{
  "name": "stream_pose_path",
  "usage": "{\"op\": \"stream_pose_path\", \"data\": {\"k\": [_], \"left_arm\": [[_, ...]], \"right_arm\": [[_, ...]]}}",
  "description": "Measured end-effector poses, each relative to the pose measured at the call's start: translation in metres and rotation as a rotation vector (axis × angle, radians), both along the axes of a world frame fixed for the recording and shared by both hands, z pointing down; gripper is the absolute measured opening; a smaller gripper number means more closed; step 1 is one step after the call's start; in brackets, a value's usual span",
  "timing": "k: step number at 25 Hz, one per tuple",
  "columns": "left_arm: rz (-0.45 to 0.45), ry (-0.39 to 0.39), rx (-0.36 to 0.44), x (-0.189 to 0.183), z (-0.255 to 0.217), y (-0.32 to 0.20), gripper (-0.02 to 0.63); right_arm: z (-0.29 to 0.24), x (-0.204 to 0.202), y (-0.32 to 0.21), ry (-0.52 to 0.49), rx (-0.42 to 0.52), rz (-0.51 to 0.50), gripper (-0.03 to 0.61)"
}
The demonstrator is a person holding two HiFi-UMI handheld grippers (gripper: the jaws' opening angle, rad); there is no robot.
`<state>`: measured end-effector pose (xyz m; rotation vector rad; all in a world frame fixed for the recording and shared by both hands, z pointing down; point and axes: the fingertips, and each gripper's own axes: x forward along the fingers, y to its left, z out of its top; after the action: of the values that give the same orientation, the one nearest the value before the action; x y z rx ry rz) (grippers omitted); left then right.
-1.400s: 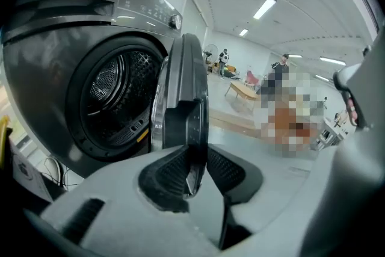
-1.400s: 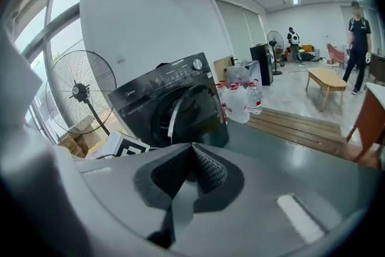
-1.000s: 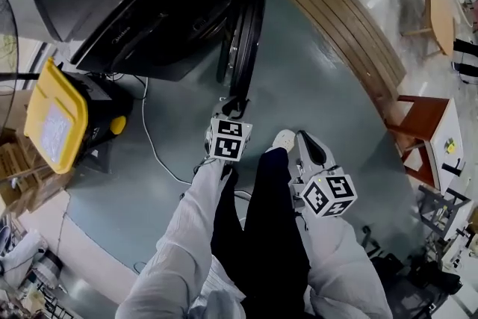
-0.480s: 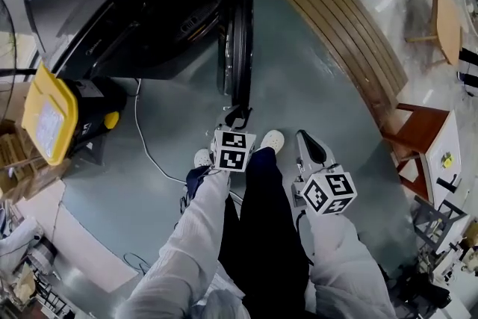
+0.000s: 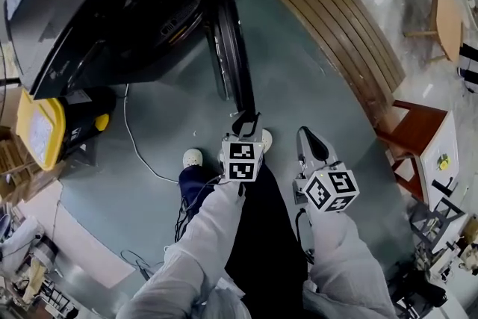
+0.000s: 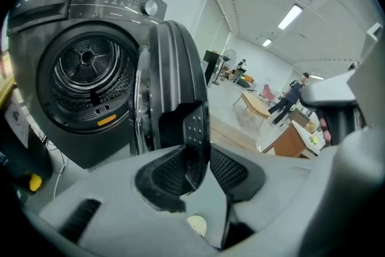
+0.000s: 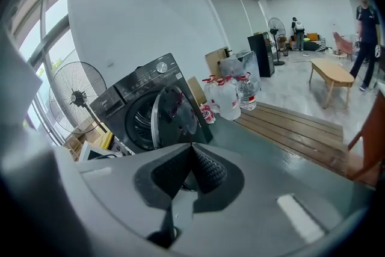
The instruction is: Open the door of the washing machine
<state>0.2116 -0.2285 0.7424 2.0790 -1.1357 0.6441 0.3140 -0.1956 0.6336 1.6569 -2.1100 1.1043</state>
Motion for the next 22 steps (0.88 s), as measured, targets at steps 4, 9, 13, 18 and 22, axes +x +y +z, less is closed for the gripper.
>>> {"op": "stream_pose_path", "data": {"k": [4, 9, 13, 18, 22], "left_arm": [[0.032, 0.017, -0.009, 0.037, 0.000, -0.004, 0.127], [0.035, 0.032, -0.016, 0.077, 0.000, -0.014, 0.127], [0.009, 0.042, -0.023, 0.106, 0.002, -0.023, 0.126], [0.003, 0.060, -0.017, 0.129, 0.002, -0.033, 0.123], [-0.011, 0.070, -0.020, 0.141, 0.000, -0.038, 0.123]], "right_arm": [[0.004, 0.030, -0.004, 0.006, -0.004, 0.022, 0.011], [0.008, 0.061, -0.002, 0.002, -0.010, 0.063, 0.011], [0.010, 0.086, 0.004, 0.002, -0.015, 0.100, 0.009], [0.009, 0.113, 0.011, 0.009, -0.017, 0.145, 0.011], [0.008, 0.129, 0.019, 0.011, -0.020, 0.174, 0.011]]}}
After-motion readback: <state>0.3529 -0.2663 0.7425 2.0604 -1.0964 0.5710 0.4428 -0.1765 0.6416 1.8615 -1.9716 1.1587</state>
